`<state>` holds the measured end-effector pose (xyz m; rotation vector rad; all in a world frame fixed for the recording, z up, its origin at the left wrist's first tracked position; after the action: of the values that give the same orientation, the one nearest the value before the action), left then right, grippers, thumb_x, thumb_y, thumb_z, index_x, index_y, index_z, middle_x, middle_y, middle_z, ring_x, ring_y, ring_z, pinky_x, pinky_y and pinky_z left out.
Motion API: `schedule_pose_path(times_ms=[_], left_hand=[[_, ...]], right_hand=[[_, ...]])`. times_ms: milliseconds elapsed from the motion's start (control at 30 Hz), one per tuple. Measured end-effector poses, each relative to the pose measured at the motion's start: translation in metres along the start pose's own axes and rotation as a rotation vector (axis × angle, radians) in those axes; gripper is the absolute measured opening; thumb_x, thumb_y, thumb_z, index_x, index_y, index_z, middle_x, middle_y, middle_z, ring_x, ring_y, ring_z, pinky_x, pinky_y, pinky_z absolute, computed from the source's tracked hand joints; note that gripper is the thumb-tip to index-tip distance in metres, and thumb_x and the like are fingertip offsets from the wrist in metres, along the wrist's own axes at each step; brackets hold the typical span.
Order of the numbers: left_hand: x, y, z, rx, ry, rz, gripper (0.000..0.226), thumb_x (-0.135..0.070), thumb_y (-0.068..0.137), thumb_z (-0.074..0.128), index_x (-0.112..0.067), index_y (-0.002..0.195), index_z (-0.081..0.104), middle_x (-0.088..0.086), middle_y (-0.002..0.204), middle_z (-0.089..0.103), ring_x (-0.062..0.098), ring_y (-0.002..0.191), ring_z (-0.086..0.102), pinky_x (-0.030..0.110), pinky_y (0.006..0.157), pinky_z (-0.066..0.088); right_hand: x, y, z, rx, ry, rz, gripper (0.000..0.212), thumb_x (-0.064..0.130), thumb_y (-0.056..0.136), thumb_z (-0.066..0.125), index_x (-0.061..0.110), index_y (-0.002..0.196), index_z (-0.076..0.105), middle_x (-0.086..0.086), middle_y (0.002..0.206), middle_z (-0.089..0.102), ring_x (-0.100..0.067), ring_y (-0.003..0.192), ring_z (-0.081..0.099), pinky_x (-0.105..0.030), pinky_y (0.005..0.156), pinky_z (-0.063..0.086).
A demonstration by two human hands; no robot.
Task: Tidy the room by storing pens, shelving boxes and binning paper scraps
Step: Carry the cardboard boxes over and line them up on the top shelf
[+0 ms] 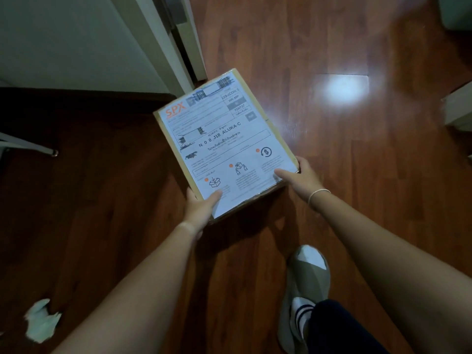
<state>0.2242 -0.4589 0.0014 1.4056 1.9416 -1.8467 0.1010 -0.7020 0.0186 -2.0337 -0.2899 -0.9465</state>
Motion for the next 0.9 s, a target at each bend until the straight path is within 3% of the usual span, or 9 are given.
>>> schedule_pose_path(times_ms=[100, 267, 433, 533, 667, 800, 900], left_hand=[[-0.004, -0.005, -0.013, -0.026, -0.027, 0.023, 0.053, -0.013, 0.084, 0.068, -0.009, 0.130, 0.041, 0.008, 0.128, 0.060, 0.024, 0.114, 0.060, 0.043, 0.103, 0.046], [-0.034, -0.053, -0.048, 0.033, -0.003, 0.059, 0.046, -0.014, 0.091, 0.059, -0.012, 0.134, 0.043, 0.005, 0.126, 0.059, 0.023, 0.114, 0.059, 0.035, 0.098, 0.047], [-0.059, -0.128, -0.104, 0.045, 0.060, 0.107, 0.046, -0.022, 0.093, 0.057, -0.016, 0.136, 0.043, 0.006, 0.131, 0.059, 0.024, 0.117, 0.058, 0.036, 0.101, 0.046], [-0.067, -0.181, -0.147, 0.005, 0.034, 0.155, 0.048, -0.026, 0.093, 0.057, -0.018, 0.137, 0.041, 0.007, 0.133, 0.058, 0.025, 0.118, 0.057, 0.043, 0.105, 0.044], [-0.087, -0.259, -0.217, -0.085, -0.013, 0.254, 0.049, -0.028, 0.093, 0.056, -0.020, 0.138, 0.040, 0.006, 0.133, 0.057, 0.024, 0.119, 0.056, 0.044, 0.106, 0.044], [-0.114, -0.341, -0.287, -0.165, -0.044, 0.356, 0.049, -0.028, 0.094, 0.054, -0.020, 0.140, 0.040, 0.004, 0.134, 0.056, 0.022, 0.120, 0.054, 0.032, 0.098, 0.044], [-0.141, -0.408, -0.340, -0.227, -0.059, 0.465, 0.049, -0.032, 0.093, 0.054, -0.022, 0.139, 0.041, 0.003, 0.134, 0.056, 0.023, 0.121, 0.054, 0.041, 0.107, 0.043]], right_hand=[[-0.004, -0.010, 0.002, 0.007, 0.021, 0.020, 0.038, 0.015, 0.079, 0.069, 0.009, 0.108, 0.046, -0.003, 0.101, 0.052, -0.011, 0.077, 0.049, -0.007, 0.049, 0.037], [0.009, -0.054, 0.010, 0.067, 0.157, 0.053, 0.031, 0.018, 0.079, 0.070, 0.017, 0.088, 0.040, -0.009, 0.096, 0.052, -0.014, 0.066, 0.048, -0.026, 0.054, 0.038], [0.063, -0.123, 0.013, 0.131, 0.129, 0.019, 0.027, 0.022, 0.083, 0.065, 0.015, 0.085, 0.039, -0.006, 0.084, 0.050, -0.017, 0.059, 0.043, -0.031, 0.053, 0.037], [0.105, -0.172, 0.023, 0.172, 0.117, -0.068, 0.027, 0.024, 0.081, 0.065, 0.017, 0.084, 0.039, -0.008, 0.088, 0.052, -0.017, 0.060, 0.044, -0.031, 0.054, 0.038], [0.171, -0.244, 0.044, 0.202, 0.117, -0.206, 0.028, 0.024, 0.081, 0.065, 0.014, 0.094, 0.041, -0.005, 0.091, 0.054, -0.021, 0.076, 0.052, -0.041, 0.070, 0.046], [0.240, -0.320, 0.065, 0.253, 0.159, -0.343, 0.025, 0.020, 0.083, 0.064, 0.013, 0.091, 0.040, -0.009, 0.096, 0.052, -0.025, 0.084, 0.051, -0.044, 0.072, 0.046], [0.295, -0.384, 0.074, 0.279, 0.180, -0.449, 0.024, 0.021, 0.084, 0.063, 0.011, 0.095, 0.043, -0.012, 0.101, 0.052, -0.025, 0.083, 0.052, -0.045, 0.070, 0.049]])
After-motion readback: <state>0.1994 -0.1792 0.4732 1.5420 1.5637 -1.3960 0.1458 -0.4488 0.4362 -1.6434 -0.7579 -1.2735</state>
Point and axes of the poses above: each hand's wrist, its own y-axis towards the middle knuckle, its own z-axis out of the palm, x = y × z, the point moved 9 cm from there along y, towards the middle knuckle
